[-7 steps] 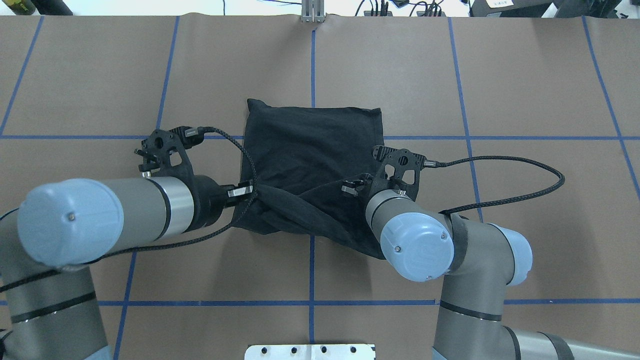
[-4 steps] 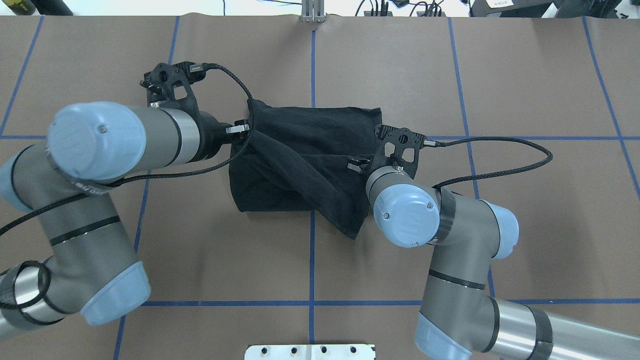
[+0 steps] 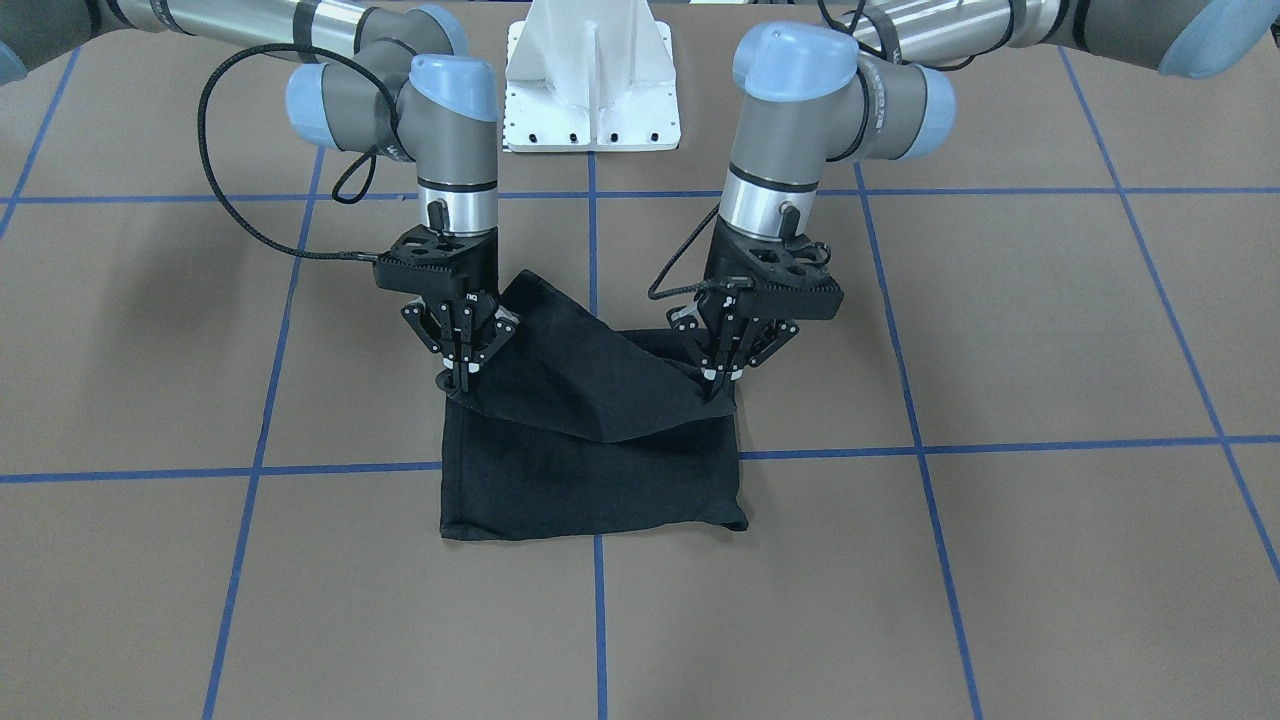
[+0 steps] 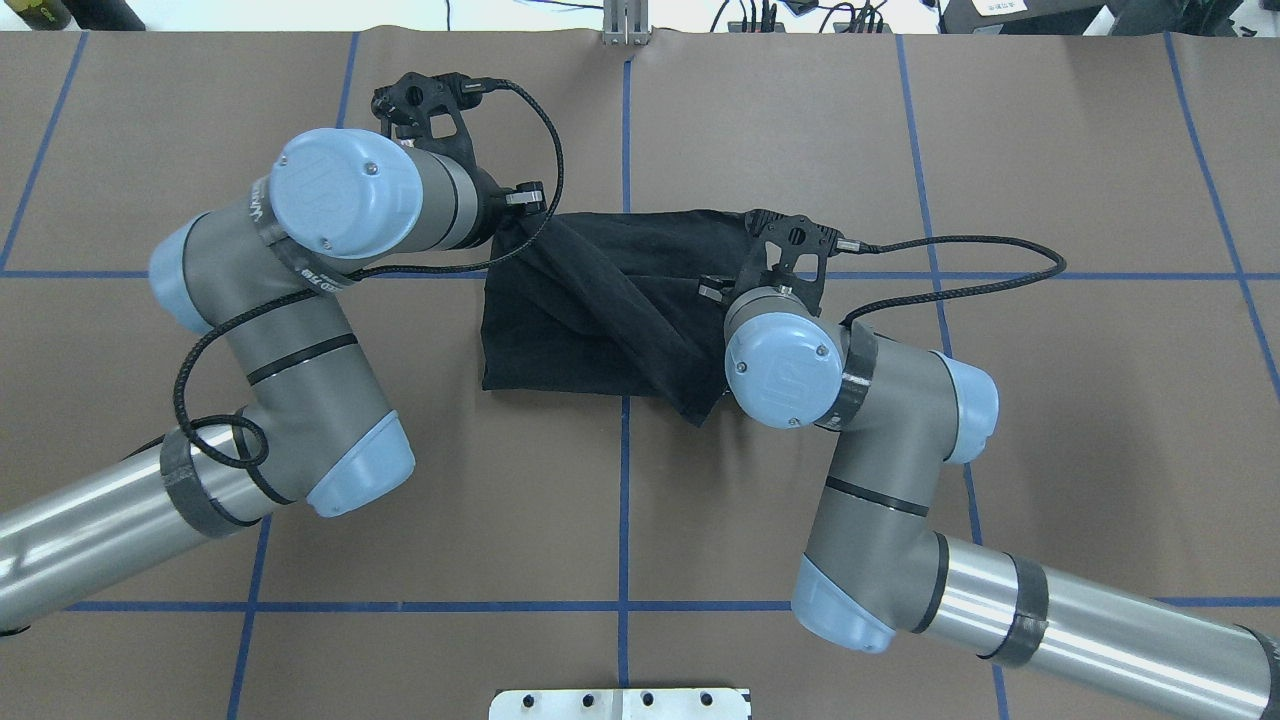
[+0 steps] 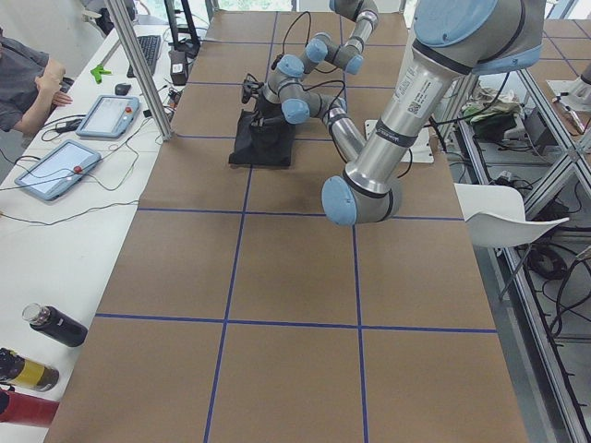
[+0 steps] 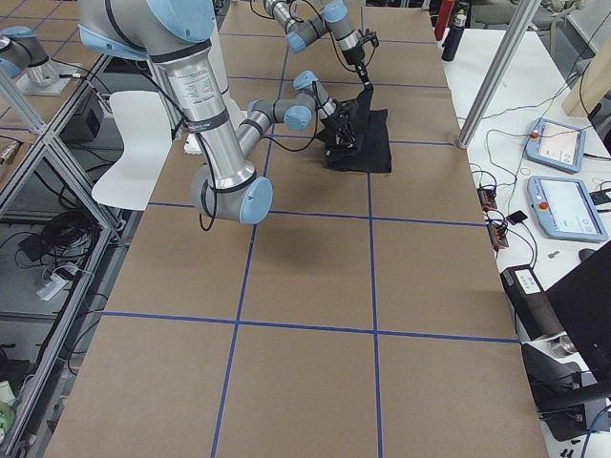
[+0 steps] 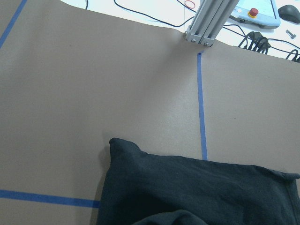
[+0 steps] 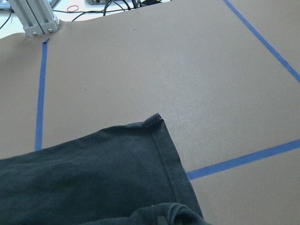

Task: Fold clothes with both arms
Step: 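Lift the near edge with both grippers and fold it away from the robot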

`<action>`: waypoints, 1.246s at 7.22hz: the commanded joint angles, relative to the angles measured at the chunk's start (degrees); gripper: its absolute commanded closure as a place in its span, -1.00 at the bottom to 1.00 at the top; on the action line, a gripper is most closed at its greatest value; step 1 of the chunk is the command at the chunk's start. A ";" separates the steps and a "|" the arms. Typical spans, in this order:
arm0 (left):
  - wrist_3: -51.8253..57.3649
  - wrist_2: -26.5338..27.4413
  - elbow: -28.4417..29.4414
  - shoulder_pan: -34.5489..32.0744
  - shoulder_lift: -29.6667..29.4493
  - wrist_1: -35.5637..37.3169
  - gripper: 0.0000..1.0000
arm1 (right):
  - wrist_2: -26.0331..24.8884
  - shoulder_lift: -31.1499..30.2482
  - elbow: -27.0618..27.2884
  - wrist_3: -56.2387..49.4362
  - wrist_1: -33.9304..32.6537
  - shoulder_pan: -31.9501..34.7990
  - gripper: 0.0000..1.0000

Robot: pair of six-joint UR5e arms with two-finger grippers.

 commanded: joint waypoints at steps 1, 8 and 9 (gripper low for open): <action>1.61 0.12 13.02 -1.33 -5.74 -5.59 1.00 | 0.01 2.92 -5.84 -0.05 1.07 1.12 1.00; 9.23 -2.06 26.98 -5.98 -8.93 -17.46 -1.00 | 13.91 6.59 -7.53 -10.82 1.25 8.12 -1.00; 12.04 -10.78 24.53 -9.04 -6.75 -18.00 -1.00 | 15.64 6.96 -5.17 -10.95 0.73 8.41 -1.00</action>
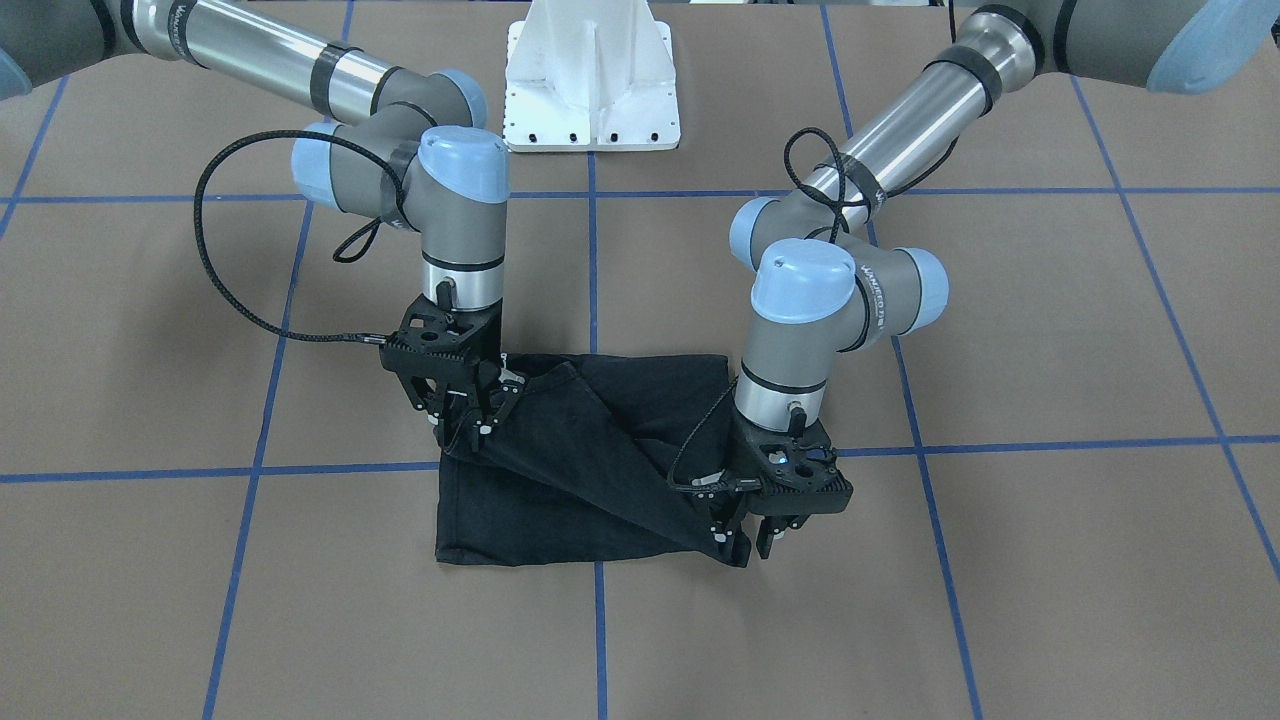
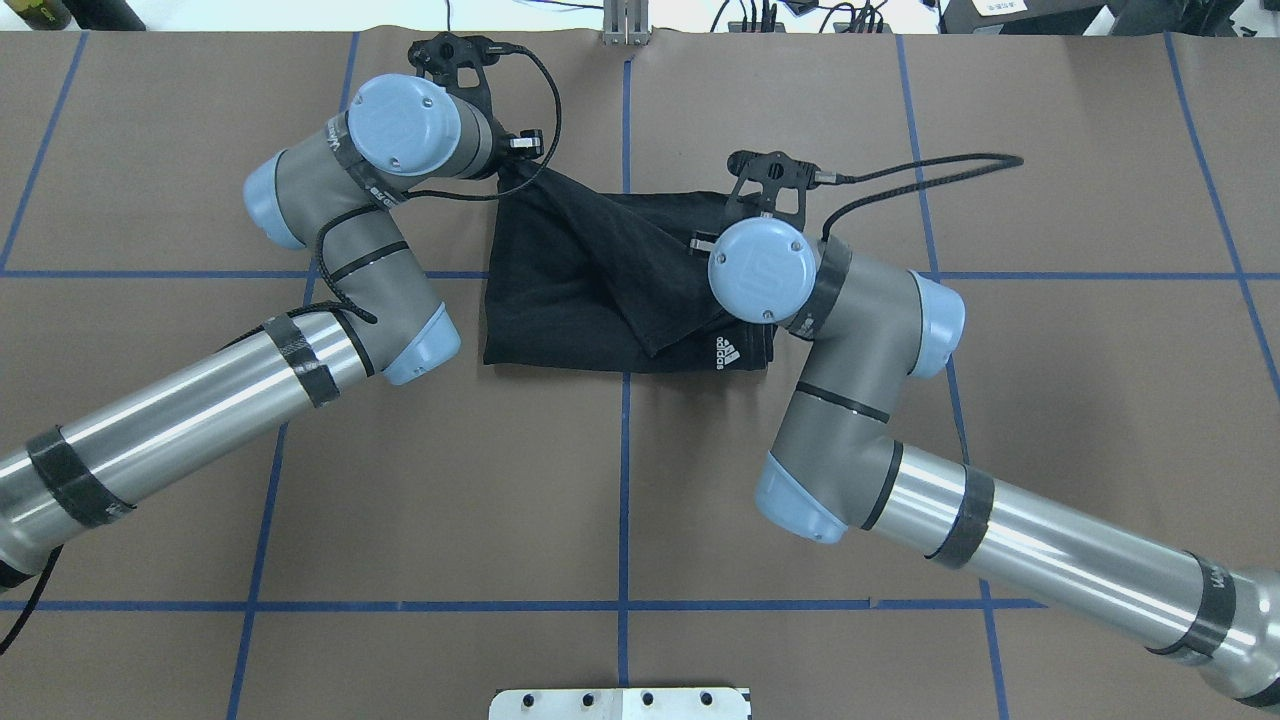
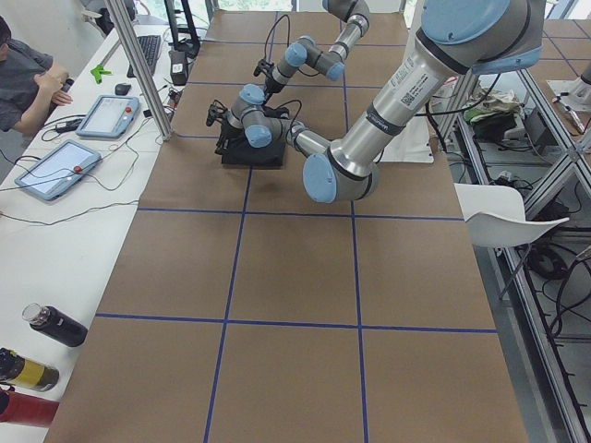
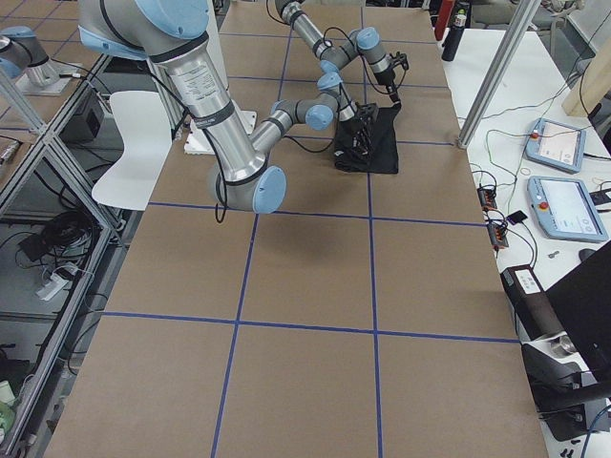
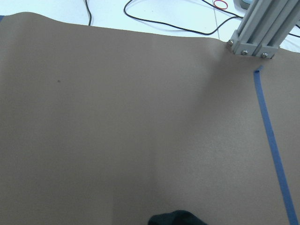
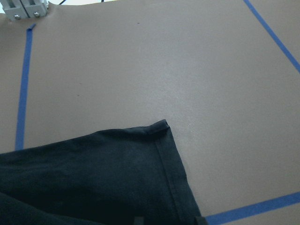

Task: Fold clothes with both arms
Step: 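Release the shirt with both grippers and raise them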

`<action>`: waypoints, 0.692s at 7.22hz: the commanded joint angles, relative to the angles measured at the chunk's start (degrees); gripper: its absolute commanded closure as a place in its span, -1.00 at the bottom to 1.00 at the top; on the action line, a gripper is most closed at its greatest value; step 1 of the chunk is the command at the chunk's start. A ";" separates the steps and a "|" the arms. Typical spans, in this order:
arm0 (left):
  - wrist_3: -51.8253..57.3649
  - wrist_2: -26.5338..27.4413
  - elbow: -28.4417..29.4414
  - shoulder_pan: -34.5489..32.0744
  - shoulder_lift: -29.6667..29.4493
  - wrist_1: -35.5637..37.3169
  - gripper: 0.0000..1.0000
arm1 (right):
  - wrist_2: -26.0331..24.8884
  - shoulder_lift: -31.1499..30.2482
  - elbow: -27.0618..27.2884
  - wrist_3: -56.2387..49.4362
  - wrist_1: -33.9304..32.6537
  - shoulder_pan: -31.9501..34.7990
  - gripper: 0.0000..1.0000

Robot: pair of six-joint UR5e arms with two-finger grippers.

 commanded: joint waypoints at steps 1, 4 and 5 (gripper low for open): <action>8.58 -9.95 -7.64 -4.37 6.70 -0.89 -1.00 | 4.46 2.69 3.14 -1.92 -2.39 1.40 -1.00; 13.29 -10.15 -13.93 -5.44 15.78 -7.46 -1.00 | -3.85 10.68 -2.18 -3.75 -12.31 -6.66 -0.99; 13.21 -10.24 -14.19 -5.44 16.06 -7.75 -1.00 | -7.63 14.53 -7.69 -4.72 -13.13 -8.52 -0.98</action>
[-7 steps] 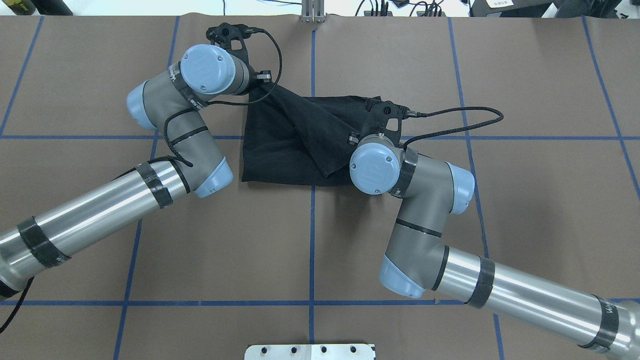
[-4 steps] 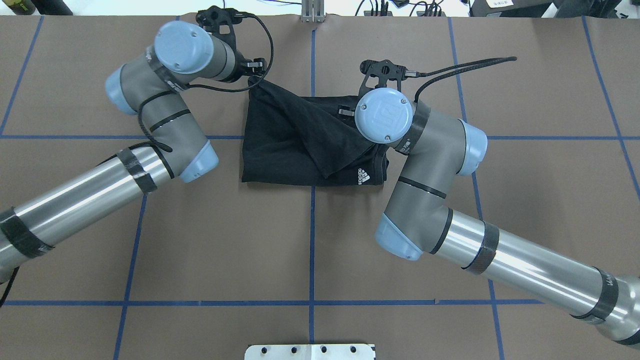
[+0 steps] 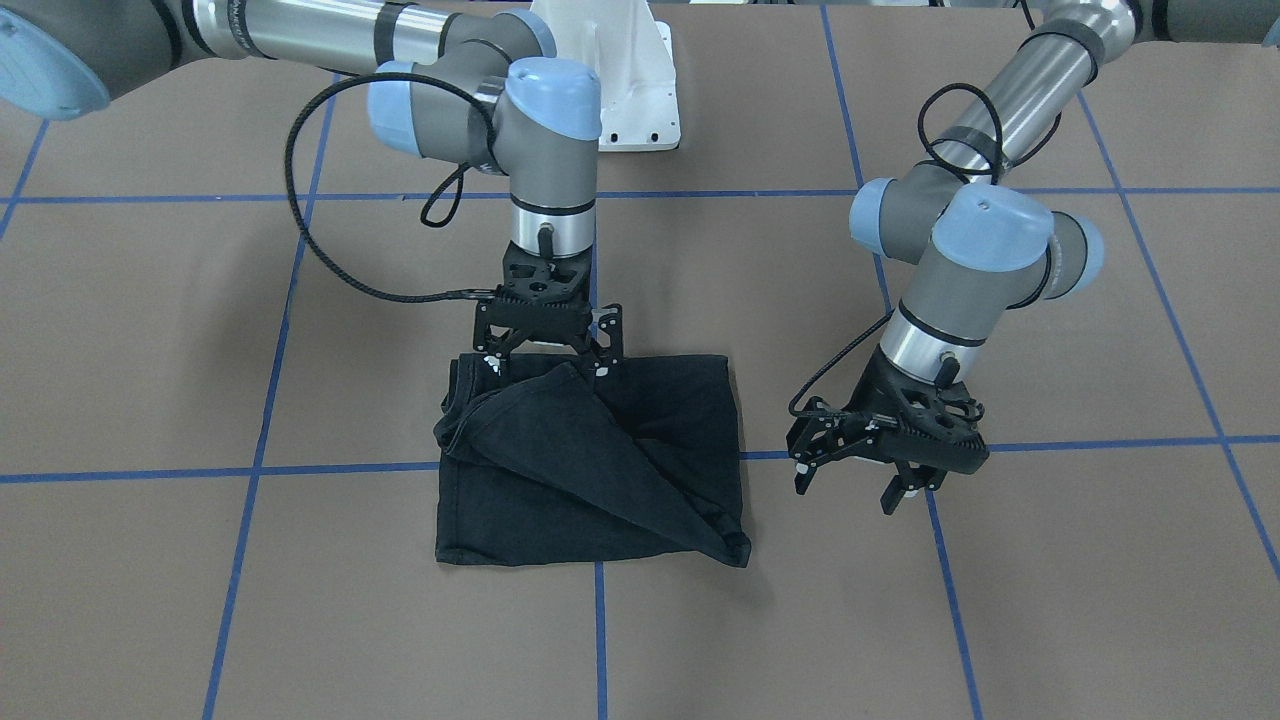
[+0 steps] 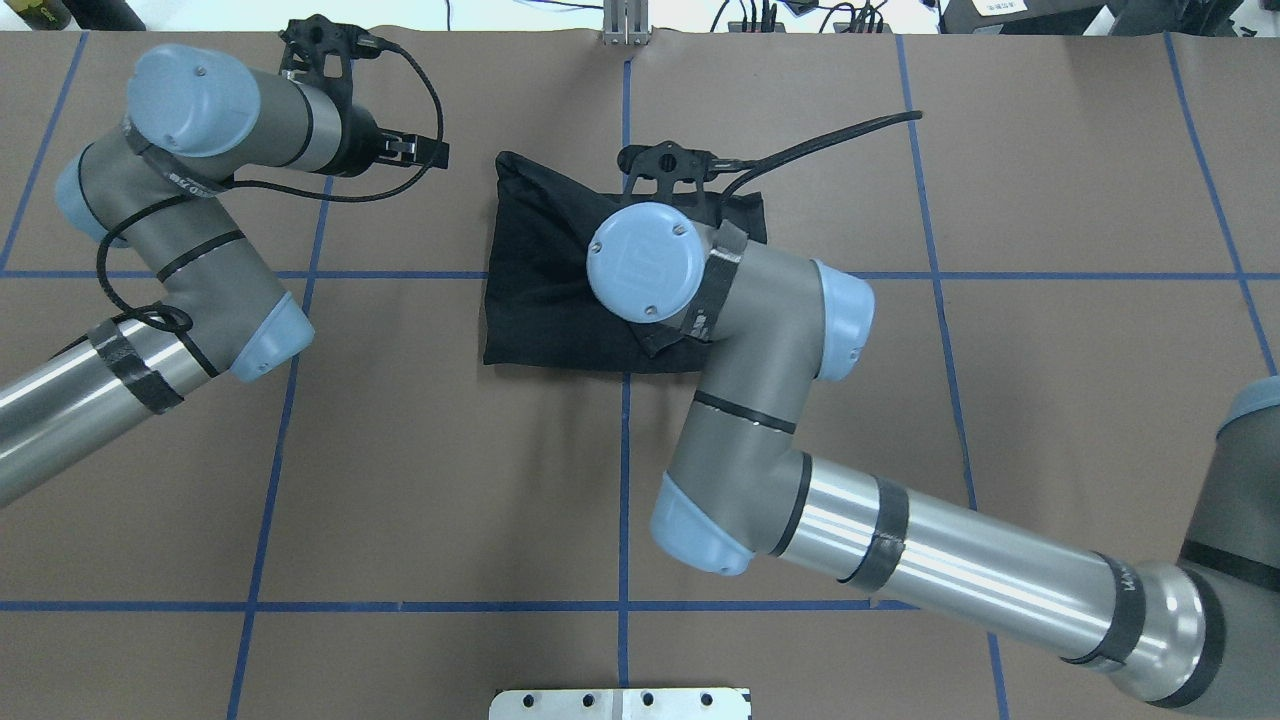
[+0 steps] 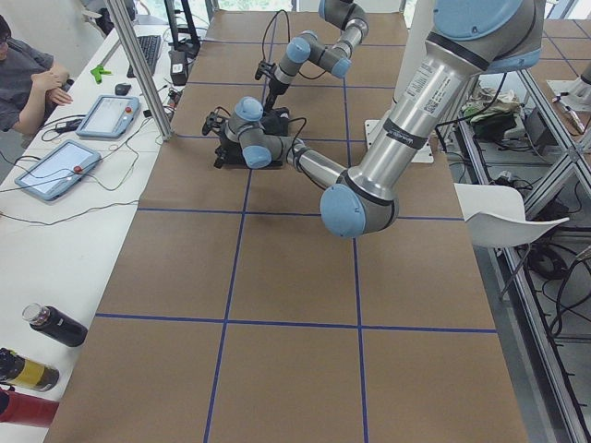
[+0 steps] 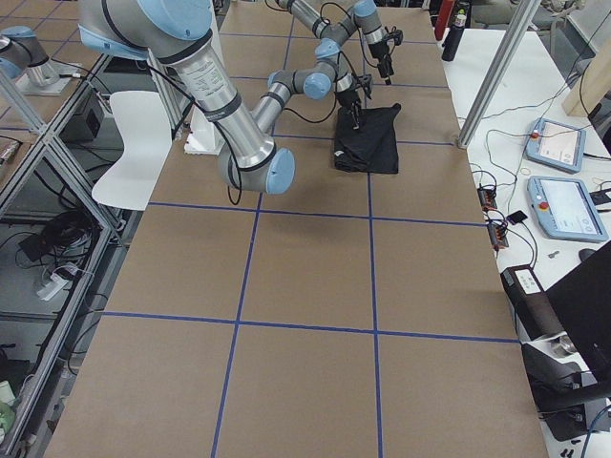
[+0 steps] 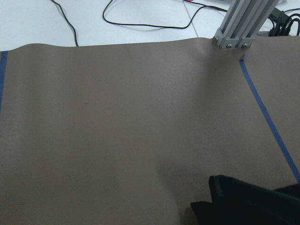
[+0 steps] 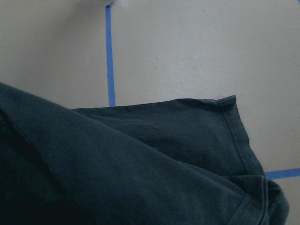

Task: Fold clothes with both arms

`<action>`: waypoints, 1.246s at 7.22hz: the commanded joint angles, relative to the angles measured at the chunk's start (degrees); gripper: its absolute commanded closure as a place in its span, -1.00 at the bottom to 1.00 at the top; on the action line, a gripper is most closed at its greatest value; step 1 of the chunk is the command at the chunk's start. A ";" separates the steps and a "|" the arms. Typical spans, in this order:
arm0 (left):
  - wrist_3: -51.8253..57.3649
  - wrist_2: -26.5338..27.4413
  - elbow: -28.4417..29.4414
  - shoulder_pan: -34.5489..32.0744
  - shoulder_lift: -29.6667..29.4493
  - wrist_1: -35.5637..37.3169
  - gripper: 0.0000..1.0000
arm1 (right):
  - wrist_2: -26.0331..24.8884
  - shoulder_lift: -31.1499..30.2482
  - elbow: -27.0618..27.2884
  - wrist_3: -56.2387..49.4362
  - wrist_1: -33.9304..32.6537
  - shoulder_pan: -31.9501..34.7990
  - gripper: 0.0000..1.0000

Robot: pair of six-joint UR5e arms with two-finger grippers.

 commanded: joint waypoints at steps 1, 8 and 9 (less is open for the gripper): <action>0.24 -0.93 -1.01 -0.21 1.57 -1.48 -1.00 | -6.71 8.42 -12.40 -4.57 -2.11 -3.08 -0.97; -0.46 -1.29 -2.25 -0.74 3.07 -1.48 -1.00 | -13.40 9.87 -20.91 -23.12 -1.85 -3.35 -0.58; -0.46 -1.29 -2.25 -0.74 3.07 -1.48 -1.00 | -13.41 9.87 -20.83 -25.59 -1.85 -2.47 -0.24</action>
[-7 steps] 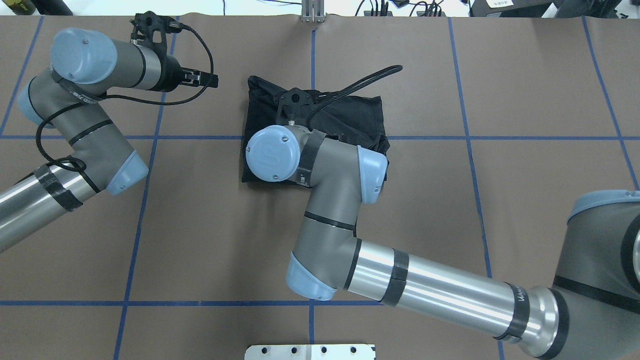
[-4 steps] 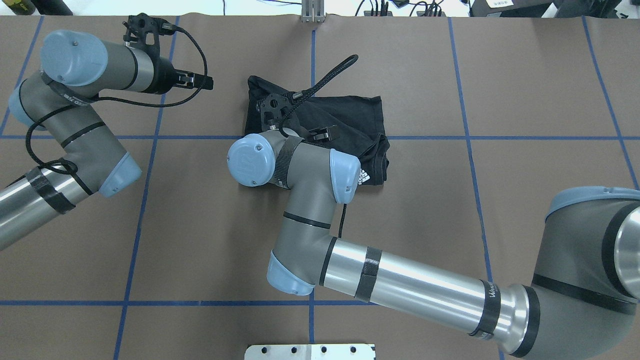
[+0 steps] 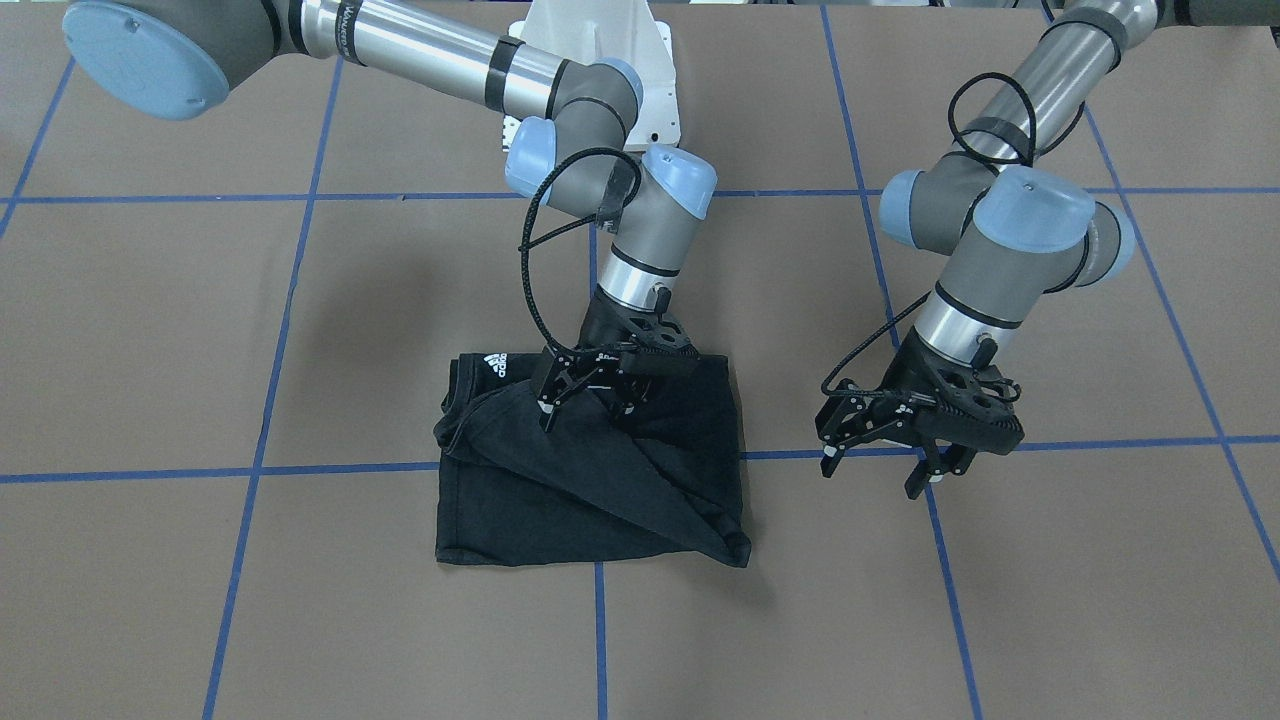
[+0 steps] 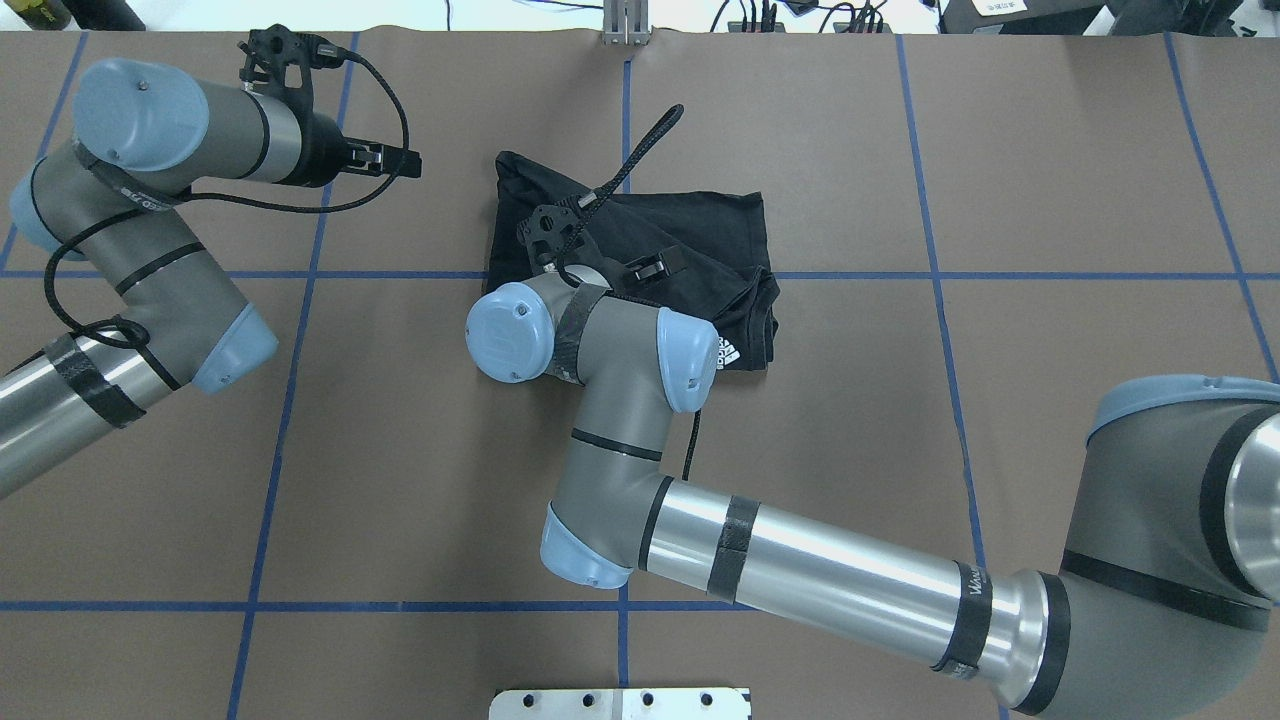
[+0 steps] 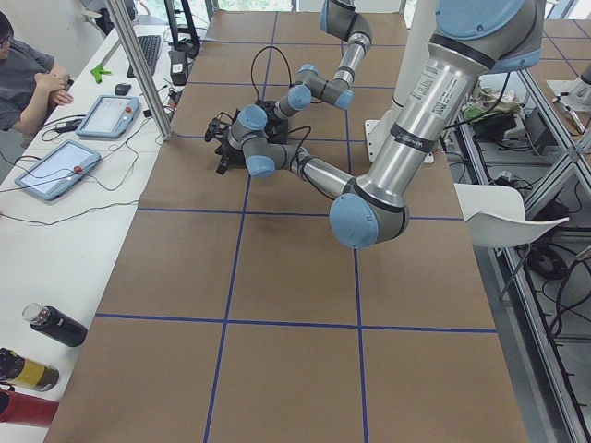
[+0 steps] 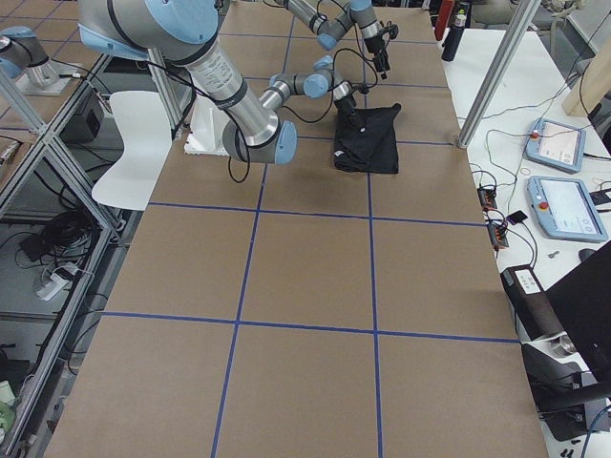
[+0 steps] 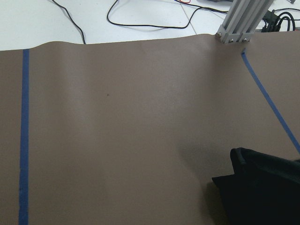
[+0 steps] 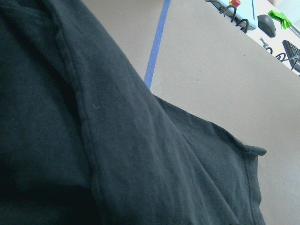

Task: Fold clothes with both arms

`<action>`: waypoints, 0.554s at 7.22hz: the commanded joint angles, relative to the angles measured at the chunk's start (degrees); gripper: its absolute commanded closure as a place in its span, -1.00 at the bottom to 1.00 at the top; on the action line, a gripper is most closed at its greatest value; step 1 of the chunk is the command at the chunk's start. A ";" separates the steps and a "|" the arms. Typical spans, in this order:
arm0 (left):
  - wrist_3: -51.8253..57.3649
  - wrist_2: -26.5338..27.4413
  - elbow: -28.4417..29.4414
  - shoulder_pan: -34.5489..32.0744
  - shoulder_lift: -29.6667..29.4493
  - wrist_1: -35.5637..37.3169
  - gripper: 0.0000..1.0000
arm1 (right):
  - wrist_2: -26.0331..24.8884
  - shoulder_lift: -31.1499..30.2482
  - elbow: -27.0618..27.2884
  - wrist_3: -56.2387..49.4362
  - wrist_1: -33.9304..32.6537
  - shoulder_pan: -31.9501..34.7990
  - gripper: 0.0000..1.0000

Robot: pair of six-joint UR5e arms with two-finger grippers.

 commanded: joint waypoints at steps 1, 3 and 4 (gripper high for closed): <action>-0.09 0.00 -0.01 0.00 0.04 0.00 -1.00 | -0.31 -0.51 -0.12 -7.13 0.35 2.19 -0.10; -0.17 0.00 -0.01 0.00 0.04 0.00 -1.00 | 0.04 -0.95 -0.38 -13.29 3.31 7.10 -0.03; -0.26 0.00 -0.27 0.00 0.82 0.00 -1.00 | 1.26 -1.82 -3.34 -15.84 10.65 9.65 -0.03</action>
